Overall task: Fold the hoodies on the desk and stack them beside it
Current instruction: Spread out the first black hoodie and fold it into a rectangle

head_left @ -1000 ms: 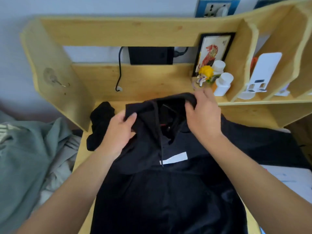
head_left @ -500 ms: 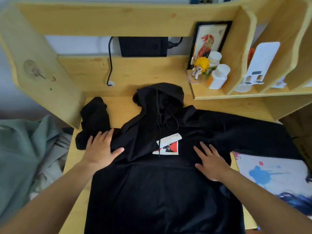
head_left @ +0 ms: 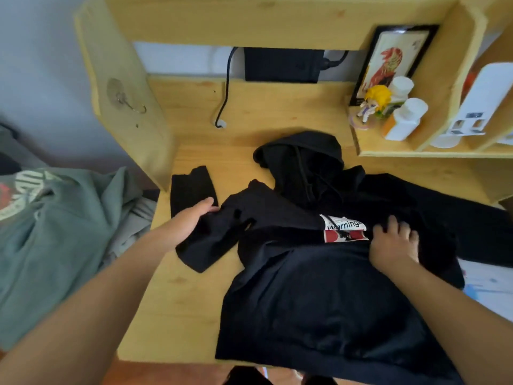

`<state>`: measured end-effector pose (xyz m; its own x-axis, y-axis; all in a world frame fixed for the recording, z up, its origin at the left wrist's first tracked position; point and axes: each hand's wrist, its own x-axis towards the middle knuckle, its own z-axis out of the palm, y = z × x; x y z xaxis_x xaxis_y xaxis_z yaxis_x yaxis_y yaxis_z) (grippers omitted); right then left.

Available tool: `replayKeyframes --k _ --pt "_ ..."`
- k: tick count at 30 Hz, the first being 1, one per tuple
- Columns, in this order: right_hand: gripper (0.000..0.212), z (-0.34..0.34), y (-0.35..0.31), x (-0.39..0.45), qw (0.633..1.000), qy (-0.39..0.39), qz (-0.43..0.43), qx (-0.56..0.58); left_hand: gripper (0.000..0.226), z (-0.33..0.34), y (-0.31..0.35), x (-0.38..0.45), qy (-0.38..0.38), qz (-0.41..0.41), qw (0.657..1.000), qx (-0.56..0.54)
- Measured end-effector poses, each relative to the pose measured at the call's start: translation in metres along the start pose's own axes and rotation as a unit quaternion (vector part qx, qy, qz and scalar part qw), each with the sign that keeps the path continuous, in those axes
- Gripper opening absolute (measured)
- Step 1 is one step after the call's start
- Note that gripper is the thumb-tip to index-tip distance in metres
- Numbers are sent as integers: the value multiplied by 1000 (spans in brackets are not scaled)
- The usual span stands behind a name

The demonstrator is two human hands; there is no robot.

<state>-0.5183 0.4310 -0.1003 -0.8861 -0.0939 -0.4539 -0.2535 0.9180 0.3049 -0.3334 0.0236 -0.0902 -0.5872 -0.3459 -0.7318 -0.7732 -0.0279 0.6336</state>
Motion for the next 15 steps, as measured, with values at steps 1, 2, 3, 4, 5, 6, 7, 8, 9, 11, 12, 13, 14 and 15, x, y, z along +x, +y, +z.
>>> replayKeyframes --k 1,2,3,4,5,6,7,8,9,11,12,13,14,15 --pt "57 1 -20 -10 994 77 -67 48 59 -9 -6 3 39 3 999 -27" --pt "52 2 -42 -21 975 138 -133 110 61 -19 -15 8 113 19 993 36" --pt "48 0 -63 -34 949 186 -190 167 64 -29 -28 13 180 19 975 128" --pt "46 -4 -83 -46 923 219 -241 205 70 -36 -41 18 222 6 954 200" --pt "46 -8 -102 -56 907 222 -285 218 78 -40 -52 21 236 -24 948 214" --pt "47 -13 -119 -65 897 208 -322 220 83 -43 -59 24 237 -49 952 186" --pt "49 -17 -133 -72 891 186 -349 222 84 -43 -64 26 242 -59 956 156" --pt "52 -20 -147 -76 888 163 -369 221 79 -41 -65 29 252 -56 957 132" --pt "55 -21 -158 -78 887 142 -385 212 68 -37 -65 32 257 -47 958 116" --pt "61 -17 -173 -76 900 80 -399 157 38 -26 -60 36 252 -29 963 94" --pt "63 -12 -174 -73 912 29 -392 121 27 -20 -58 35 247 -19 966 75" --pt "66 -6 -173 -69 923 -28 -375 79 22 -16 -55 29 247 -9 969 31" --pt "69 -1 -169 -65 933 -72 -351 41 19 -17 -56 22 259 5 965 -39" --pt "73 4 -162 -60 940 -97 -327 18 18 -20 -57 11 283 34 949 -132"
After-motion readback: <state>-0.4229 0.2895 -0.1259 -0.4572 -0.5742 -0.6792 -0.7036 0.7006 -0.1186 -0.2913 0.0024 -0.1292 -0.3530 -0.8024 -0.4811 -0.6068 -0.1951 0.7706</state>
